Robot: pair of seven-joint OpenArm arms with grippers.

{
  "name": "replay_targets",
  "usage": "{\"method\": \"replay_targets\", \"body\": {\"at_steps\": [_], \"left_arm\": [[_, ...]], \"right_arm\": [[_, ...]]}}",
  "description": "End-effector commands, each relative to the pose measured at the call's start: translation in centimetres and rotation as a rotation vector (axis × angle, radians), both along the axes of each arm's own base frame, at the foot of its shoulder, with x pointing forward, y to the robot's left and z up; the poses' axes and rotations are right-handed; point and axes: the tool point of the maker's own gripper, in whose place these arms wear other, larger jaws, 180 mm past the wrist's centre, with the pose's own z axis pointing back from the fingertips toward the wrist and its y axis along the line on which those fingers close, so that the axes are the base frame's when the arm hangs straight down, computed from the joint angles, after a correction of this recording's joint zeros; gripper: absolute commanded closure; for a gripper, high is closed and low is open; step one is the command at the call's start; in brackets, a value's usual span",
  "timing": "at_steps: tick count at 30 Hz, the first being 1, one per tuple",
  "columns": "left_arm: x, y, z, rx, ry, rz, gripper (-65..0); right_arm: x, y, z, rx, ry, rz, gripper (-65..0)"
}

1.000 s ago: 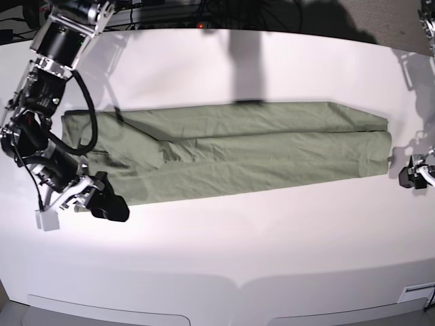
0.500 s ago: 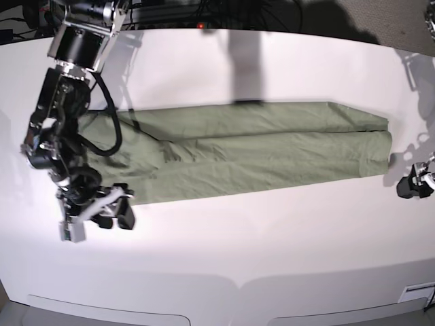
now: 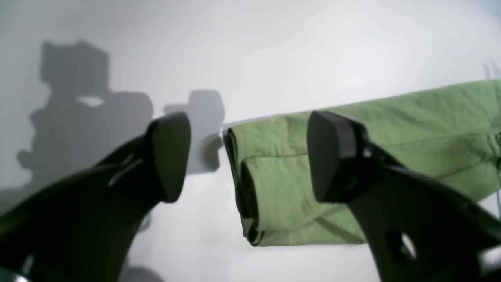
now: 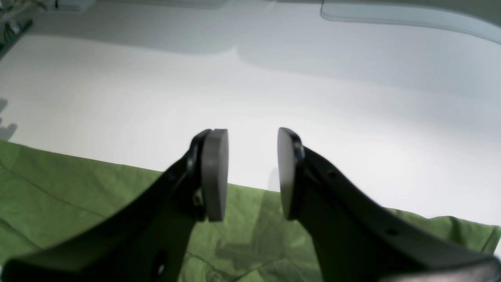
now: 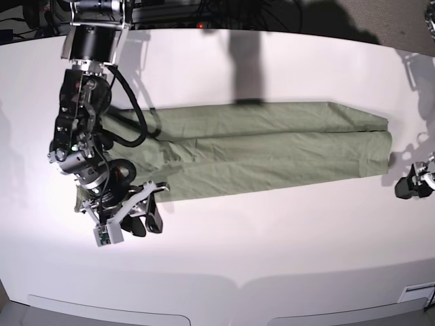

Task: Fold the T-shirt properly
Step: 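Open both grippers and move the right gripper over the shirt's folded end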

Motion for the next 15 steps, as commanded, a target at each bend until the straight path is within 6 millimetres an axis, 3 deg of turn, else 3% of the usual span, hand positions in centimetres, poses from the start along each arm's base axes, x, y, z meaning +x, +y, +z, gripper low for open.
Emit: {"method": "replay_targets", "body": {"at_steps": [1,4,7,11,15], "left_arm": [[0.9,0.2,2.4,-0.006,-0.070,-0.030,-45.3],[0.7,-0.9,2.9,-0.041,-0.091,-0.089,-45.3],[0.7,-1.5,3.1,-0.073,-0.098,-0.099,-45.3],[0.3,-2.1,2.5,-0.084,-0.073,-0.113,-45.3],[-0.3,-2.2,1.8,-0.083,-0.048,-0.117,-45.3]], "right_arm": [[0.5,0.5,1.6,0.015,-0.055,0.018,-19.8],[-0.5,2.4,0.3,0.008,-0.022,0.072,-19.9],[-2.6,4.5,-2.2,-0.006,0.040,0.132,-19.9],[-5.8,5.0,-6.0,-0.069,0.121,0.153,-19.9],[-8.1,4.6,-5.6,-0.051,0.136,0.138,-19.9]]}}
